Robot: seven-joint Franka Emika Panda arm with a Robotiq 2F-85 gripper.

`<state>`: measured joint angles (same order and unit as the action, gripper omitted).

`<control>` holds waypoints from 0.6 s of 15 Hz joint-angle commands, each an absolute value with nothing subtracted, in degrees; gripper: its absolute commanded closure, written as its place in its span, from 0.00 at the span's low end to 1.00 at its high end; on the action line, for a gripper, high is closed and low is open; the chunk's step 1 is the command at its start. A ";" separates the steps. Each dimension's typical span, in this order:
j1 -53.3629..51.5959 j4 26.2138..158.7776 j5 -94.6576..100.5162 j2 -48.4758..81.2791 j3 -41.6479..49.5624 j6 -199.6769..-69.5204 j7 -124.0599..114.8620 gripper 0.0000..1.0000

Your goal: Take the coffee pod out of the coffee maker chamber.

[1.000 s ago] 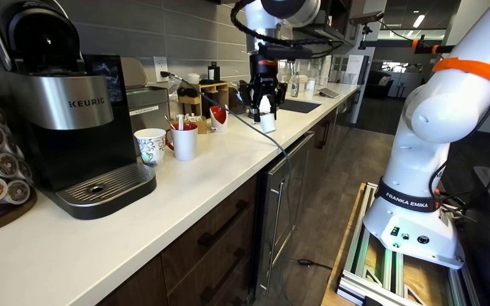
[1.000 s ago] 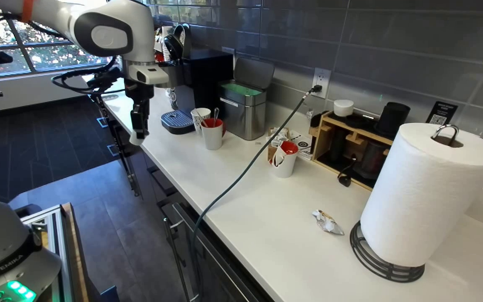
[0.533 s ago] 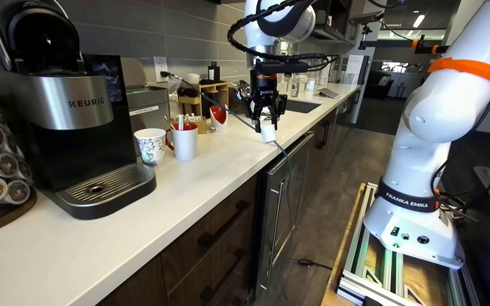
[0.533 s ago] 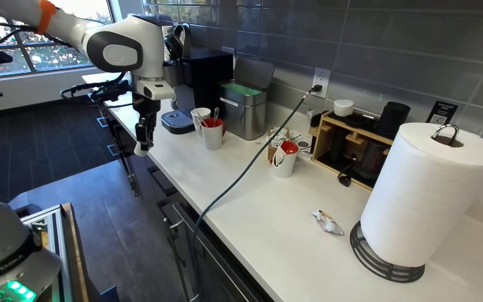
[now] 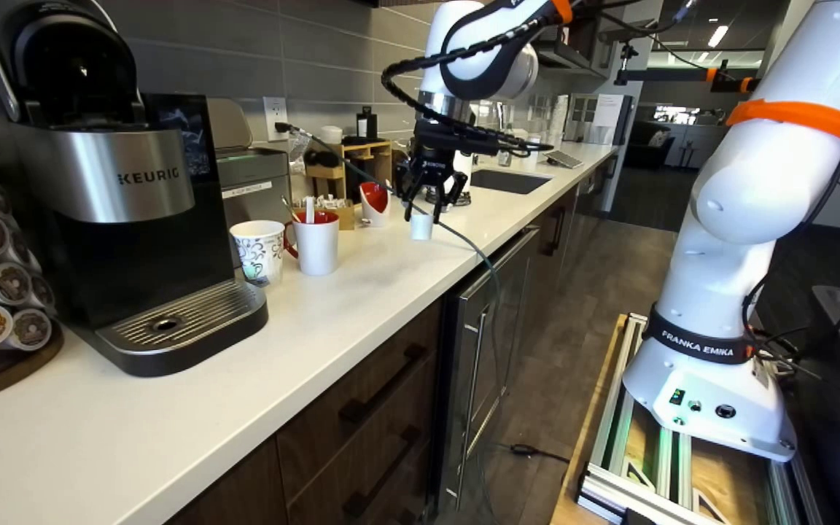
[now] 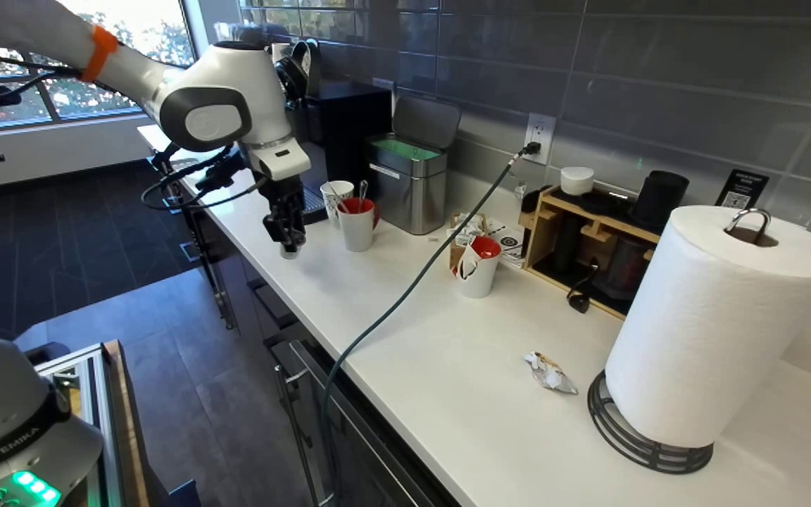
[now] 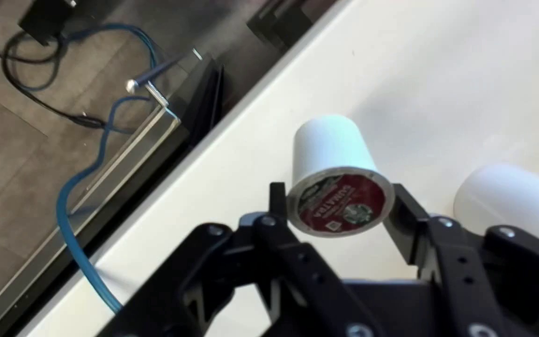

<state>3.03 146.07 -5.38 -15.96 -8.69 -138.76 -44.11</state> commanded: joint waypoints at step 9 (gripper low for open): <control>32.88 146.75 43.10 -12.31 -31.59 -161.11 -79.06 0.70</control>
